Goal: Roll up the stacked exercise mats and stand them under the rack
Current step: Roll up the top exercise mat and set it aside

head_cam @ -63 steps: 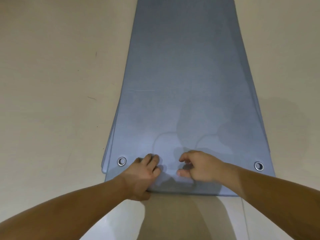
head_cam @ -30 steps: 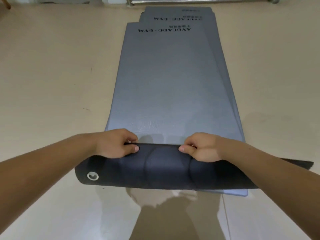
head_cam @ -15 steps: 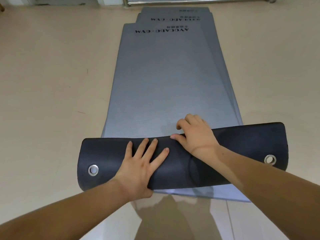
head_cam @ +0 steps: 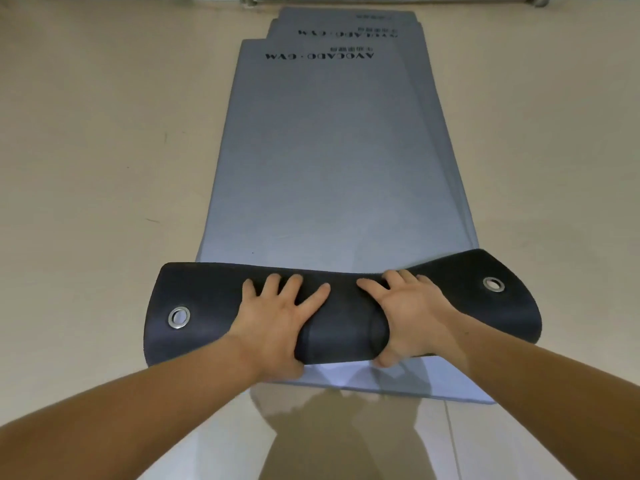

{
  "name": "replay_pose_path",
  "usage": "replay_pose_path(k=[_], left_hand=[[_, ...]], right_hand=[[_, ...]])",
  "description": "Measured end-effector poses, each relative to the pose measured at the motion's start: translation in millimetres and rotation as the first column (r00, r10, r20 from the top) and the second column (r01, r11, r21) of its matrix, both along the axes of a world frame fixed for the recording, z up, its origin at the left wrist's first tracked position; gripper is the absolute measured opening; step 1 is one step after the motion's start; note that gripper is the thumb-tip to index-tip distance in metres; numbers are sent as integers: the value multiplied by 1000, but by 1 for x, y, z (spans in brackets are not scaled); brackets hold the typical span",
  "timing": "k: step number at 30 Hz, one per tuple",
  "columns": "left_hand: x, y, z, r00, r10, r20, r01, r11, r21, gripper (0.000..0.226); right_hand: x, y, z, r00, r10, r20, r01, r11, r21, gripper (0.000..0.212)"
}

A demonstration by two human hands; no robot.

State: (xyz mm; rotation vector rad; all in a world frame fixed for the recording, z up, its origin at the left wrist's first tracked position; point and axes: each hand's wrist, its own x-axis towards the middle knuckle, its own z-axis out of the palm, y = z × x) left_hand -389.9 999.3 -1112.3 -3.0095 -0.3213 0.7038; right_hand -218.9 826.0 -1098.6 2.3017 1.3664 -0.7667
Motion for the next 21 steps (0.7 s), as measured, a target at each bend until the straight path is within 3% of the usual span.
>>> replay_pose_path(k=[3,7,11,15,18,21], left_hand=[[-18,-12,-8,1000,13,18,-14,998,55,123],[-11,10,-1,996,20,-83,-35,984,-175,116],[-2,19,24,990,-64,-122,18,937,-348,106],[8,34,42,914,-67,-400,-191,799,-570,94],[20,48,41,847,-12,-532,-367,711,-600,93],[25,63,41,868,113,-484,-414,703,-579,104]], right_hand=[[5,0,0,995,-20,-93,23,999,29,126],[9,12,8,973,-59,-224,48,997,-53,103],[16,17,23,923,-152,-354,67,968,-241,97],[18,17,29,836,-261,-482,104,939,-328,94],[27,15,27,790,-304,-532,202,949,-243,99],[39,14,23,790,-293,-539,300,951,-77,95]])
